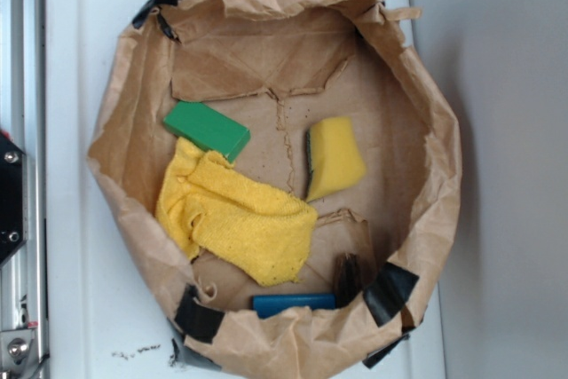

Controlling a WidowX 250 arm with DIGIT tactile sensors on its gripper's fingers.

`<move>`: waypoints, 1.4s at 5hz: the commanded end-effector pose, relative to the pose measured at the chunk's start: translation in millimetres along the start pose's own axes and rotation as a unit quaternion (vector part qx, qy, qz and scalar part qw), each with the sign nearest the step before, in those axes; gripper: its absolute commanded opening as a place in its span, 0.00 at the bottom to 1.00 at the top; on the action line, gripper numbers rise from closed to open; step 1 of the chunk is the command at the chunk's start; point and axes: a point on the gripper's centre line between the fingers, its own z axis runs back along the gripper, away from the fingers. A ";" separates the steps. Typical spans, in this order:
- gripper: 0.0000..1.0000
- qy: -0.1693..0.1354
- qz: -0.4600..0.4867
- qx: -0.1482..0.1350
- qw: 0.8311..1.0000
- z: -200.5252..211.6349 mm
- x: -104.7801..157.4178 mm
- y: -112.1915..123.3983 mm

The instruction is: Grab the green sponge.

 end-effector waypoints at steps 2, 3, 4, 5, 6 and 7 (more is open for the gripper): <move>1.00 -0.022 0.075 0.016 0.997 -10.6 42.2 4.0; 1.00 -0.019 0.120 0.035 0.992 -29.9 71.3 15.2; 1.00 -0.019 0.120 0.035 0.992 -29.9 71.3 15.2; 1.00 -0.019 0.120 0.035 0.992 -29.9 71.3 15.2; 1.00 -0.019 0.120 0.035 0.992 -29.9 71.3 15.2; 1.00 -0.062 0.239 0.002 0.969 -40.4 66.6 39.8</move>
